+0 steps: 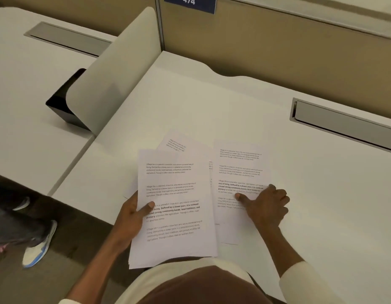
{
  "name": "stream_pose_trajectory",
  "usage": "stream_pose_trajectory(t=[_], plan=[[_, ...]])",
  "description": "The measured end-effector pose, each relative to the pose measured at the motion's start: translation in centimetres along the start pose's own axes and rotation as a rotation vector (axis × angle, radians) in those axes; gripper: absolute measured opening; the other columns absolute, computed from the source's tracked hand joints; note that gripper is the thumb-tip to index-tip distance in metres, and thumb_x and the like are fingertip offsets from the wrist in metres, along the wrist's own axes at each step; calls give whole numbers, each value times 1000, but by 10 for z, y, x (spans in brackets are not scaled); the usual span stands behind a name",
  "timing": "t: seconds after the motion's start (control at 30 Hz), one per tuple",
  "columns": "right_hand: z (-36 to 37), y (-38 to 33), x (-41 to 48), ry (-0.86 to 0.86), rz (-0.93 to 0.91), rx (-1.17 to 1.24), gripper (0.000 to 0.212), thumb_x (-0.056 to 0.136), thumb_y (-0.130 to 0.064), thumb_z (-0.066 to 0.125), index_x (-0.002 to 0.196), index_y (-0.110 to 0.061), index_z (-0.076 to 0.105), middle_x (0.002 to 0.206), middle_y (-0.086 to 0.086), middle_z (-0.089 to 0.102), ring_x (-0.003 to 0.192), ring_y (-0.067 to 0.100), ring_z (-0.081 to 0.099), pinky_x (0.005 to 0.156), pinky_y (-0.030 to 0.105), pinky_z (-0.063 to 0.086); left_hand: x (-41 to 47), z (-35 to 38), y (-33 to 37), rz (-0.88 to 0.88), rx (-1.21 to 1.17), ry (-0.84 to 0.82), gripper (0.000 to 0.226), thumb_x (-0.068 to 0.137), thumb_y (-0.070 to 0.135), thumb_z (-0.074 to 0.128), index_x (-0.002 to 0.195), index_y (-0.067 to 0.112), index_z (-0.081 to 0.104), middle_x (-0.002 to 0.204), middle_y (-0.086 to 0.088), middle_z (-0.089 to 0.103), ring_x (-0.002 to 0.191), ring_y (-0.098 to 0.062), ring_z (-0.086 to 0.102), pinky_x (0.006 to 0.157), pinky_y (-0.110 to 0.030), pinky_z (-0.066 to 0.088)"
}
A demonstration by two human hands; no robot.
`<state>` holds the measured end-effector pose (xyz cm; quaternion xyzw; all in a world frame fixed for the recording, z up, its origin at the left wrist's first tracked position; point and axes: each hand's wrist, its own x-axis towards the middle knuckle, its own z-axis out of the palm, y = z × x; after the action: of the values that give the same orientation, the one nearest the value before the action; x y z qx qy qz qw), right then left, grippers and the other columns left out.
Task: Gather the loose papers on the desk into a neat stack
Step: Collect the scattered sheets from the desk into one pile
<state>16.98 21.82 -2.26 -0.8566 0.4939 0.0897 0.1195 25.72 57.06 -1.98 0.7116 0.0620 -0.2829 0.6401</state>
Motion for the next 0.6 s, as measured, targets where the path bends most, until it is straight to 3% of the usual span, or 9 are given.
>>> stream_pose_trajectory(t=[0.1, 0.2, 0.27, 0.37, 0.43, 0.53, 0.6], plan=[[-5, -2, 8, -48, 51, -43, 111, 60, -74, 92, 131, 0, 49, 134, 24, 47, 127, 43, 48, 93, 54, 54, 6, -12, 10, 32, -12, -26, 38, 106, 23, 67, 132, 50, 71, 130, 8, 82, 110, -23, 83, 80, -37, 70], [-11, -5, 21, -146, 137, 42, 120, 55, -60, 102, 141, -2, 41, 145, 25, 40, 136, 45, 45, 103, 58, 49, 13, -17, 16, 50, -18, -17, 37, 99, 31, 71, 128, 53, 72, 129, 9, 82, 108, -23, 83, 77, -36, 70], [-15, -2, 29, -185, 171, 63, 121, 56, -55, 103, 144, -5, 37, 147, 23, 46, 136, 45, 52, 111, 56, 41, 17, -17, 16, 51, -28, -15, 36, 98, 30, 72, 127, 52, 73, 130, 8, 82, 108, -24, 83, 77, -37, 70], [-19, 8, 34, -163, 197, 189, 98, 71, -41, 98, 144, -9, 42, 136, 17, 69, 129, 40, 65, 112, 51, 37, 22, -14, 15, 49, -21, -18, 38, 105, 22, 69, 126, 53, 73, 129, 7, 82, 108, -24, 84, 77, -38, 70], [-24, 17, 35, -90, 217, 374, 77, 79, -29, 94, 142, -11, 54, 133, 18, 73, 126, 42, 67, 111, 52, 45, 25, -10, 16, 43, -16, -26, 39, 105, 21, 68, 124, 55, 73, 127, 8, 83, 107, -24, 84, 77, -38, 70], [-41, 28, 33, 27, 117, 552, 37, 86, -18, 87, 118, -9, 71, 118, 18, 79, 111, 44, 72, 97, 55, 59, 29, -5, 17, 42, -8, -32, 39, 106, 21, 68, 125, 54, 72, 127, 8, 82, 108, -25, 83, 77, -39, 70], [-55, 34, 33, 94, 8, 639, 24, 88, -17, 86, 106, -12, 71, 103, 11, 79, 98, 40, 74, 91, 52, 61, 31, -1, 18, 43, -6, -32, 38, 106, 22, 68, 125, 55, 72, 126, 9, 83, 108, -24, 83, 76, -39, 70]])
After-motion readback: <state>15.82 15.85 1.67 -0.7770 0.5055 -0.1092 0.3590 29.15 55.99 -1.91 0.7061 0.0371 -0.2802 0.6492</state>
